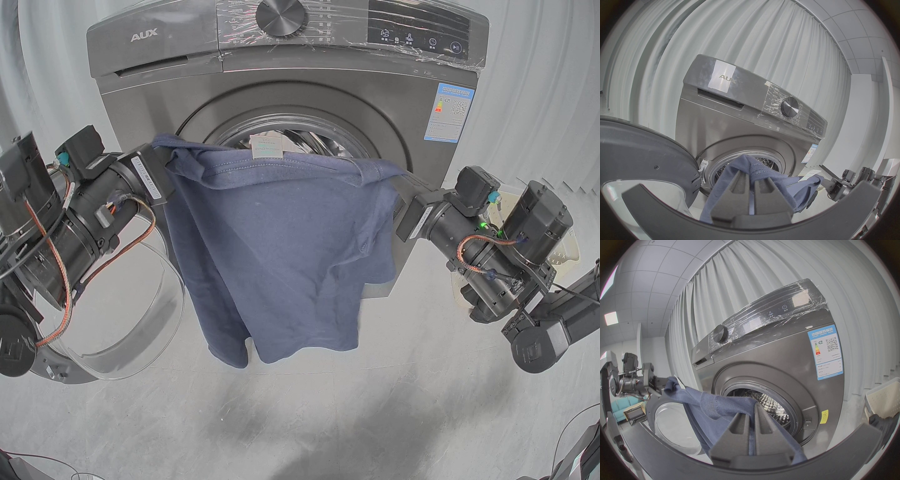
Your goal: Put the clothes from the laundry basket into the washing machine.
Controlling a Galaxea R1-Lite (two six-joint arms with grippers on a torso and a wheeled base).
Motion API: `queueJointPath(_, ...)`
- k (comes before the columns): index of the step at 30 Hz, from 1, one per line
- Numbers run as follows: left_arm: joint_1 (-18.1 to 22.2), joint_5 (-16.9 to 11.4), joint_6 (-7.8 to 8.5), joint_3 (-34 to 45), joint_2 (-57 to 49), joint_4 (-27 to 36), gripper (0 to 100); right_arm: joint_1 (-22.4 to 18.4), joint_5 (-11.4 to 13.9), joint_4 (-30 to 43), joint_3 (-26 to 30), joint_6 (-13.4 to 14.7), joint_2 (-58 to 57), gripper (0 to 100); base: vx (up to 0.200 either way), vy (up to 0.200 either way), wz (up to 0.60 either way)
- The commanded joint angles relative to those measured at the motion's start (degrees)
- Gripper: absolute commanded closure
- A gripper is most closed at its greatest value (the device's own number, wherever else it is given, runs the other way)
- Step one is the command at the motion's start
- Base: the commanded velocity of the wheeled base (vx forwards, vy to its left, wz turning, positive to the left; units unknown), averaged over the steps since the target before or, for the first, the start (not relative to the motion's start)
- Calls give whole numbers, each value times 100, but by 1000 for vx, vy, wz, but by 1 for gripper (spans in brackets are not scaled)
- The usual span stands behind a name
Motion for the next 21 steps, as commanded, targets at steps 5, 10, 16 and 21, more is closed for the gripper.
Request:
queueJointPath(5,-6,27,7,-47,32,-9,100,-262,64,91,-219,-166,17,100,0,0,0)
queueJointPath(10,-6,27,7,-47,50,-9,100,-297,64,109,-448,-175,8,100,0,0,0)
queueJointPath(16,-59,27,7,-55,59,-9,100,-297,64,232,-501,-166,-27,100,0,0,0)
queueJointPath(21,-68,19,7,-64,67,-9,100,-235,29,188,-465,-166,-18,100,0,0,0)
